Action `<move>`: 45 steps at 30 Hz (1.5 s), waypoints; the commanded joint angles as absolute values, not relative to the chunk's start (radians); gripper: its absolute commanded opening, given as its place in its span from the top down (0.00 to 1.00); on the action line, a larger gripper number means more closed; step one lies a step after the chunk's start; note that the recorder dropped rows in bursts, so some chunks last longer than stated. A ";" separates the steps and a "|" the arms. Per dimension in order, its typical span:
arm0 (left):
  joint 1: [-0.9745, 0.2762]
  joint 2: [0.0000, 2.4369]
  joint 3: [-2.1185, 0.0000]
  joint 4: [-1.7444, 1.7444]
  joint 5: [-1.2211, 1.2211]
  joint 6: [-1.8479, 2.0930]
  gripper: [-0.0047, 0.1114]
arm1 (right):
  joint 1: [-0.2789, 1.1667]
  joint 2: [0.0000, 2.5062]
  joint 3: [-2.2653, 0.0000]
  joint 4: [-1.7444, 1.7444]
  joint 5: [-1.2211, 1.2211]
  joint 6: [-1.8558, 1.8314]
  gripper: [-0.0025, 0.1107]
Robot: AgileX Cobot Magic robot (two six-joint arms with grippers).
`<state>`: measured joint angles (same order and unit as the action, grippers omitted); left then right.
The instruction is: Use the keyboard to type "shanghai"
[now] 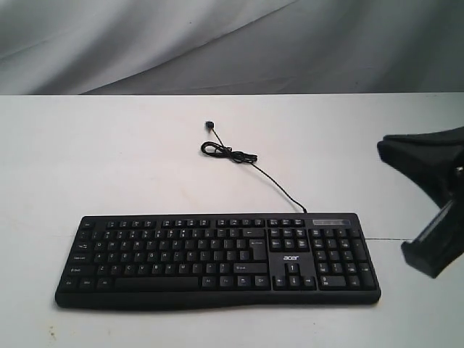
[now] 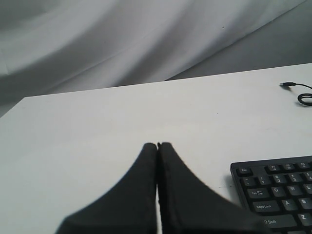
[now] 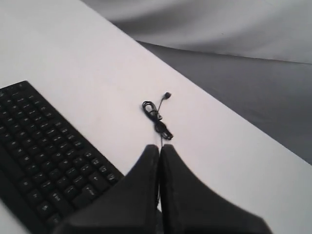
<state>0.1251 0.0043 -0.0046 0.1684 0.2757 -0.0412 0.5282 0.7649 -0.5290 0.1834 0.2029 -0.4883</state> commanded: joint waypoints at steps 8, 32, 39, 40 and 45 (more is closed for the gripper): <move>0.118 0.000 0.000 0.167 0.266 -0.046 0.96 | 0.172 0.453 -0.525 0.178 0.335 -0.470 0.98; 0.118 0.000 0.000 0.167 0.266 -0.046 0.96 | -0.018 0.029 -0.064 0.297 0.250 -0.470 0.98; 0.118 0.000 0.000 0.167 0.266 -0.046 0.96 | 0.021 0.000 0.000 0.299 0.194 -0.470 0.98; 0.118 0.000 0.000 0.167 0.266 -0.046 0.96 | 0.021 0.000 0.000 0.299 0.194 -0.470 0.98; 0.118 0.000 0.000 0.167 0.266 -0.046 0.96 | 0.021 0.000 0.000 0.307 0.194 -0.470 0.98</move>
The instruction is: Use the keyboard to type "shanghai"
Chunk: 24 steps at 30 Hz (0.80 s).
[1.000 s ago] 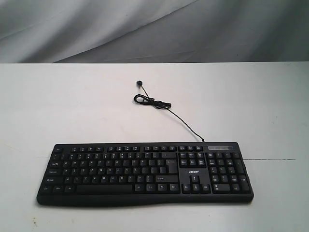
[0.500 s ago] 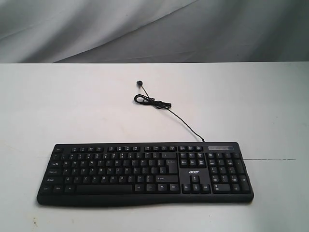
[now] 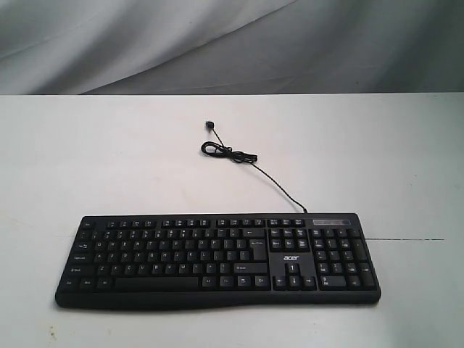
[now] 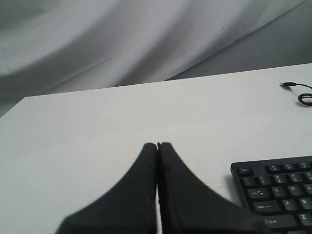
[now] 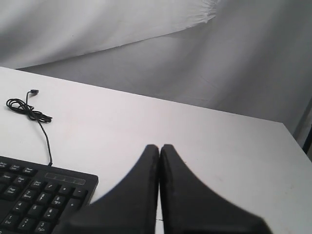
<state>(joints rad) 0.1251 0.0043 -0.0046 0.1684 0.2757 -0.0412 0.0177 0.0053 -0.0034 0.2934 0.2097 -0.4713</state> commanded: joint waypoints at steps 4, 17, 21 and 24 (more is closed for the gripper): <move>0.118 0.000 0.000 0.167 0.266 -0.046 0.96 | 0.021 0.000 0.000 0.293 0.177 -0.470 0.98; 0.118 0.000 0.000 0.167 0.266 -0.046 0.96 | 0.002 0.000 0.000 0.033 0.152 -0.376 0.98; 0.118 0.000 0.000 0.167 0.266 -0.046 0.96 | -0.074 0.000 0.000 0.033 0.171 -0.335 0.98; 0.118 0.000 0.000 0.167 0.266 -0.046 0.96 | -0.116 0.000 0.000 0.033 0.195 -0.332 0.98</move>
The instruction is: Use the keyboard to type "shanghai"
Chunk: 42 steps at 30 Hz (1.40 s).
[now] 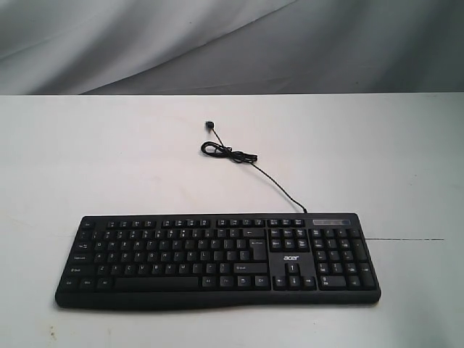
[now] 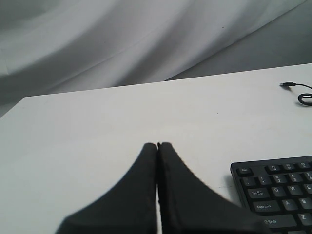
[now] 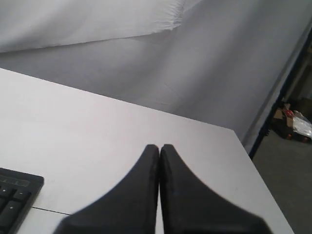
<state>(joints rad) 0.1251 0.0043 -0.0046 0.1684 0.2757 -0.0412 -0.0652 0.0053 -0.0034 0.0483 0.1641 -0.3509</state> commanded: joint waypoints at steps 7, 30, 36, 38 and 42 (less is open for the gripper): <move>0.118 0.000 0.000 0.167 0.266 -0.046 0.96 | -0.126 0.000 0.000 0.033 0.268 -0.332 0.98; 0.118 0.000 0.000 0.167 0.266 -0.046 0.96 | -0.126 0.000 0.000 0.037 0.340 -0.332 0.98; 0.118 0.000 0.000 0.167 0.266 -0.046 0.96 | -0.126 0.000 0.000 0.037 0.340 -0.332 0.98; 0.118 0.000 0.000 0.167 0.266 -0.046 0.96 | -0.126 0.000 0.000 0.037 0.340 -0.332 0.98; 0.118 0.000 0.000 0.167 0.266 -0.046 0.96 | -0.126 0.000 0.000 0.037 0.340 -0.332 0.98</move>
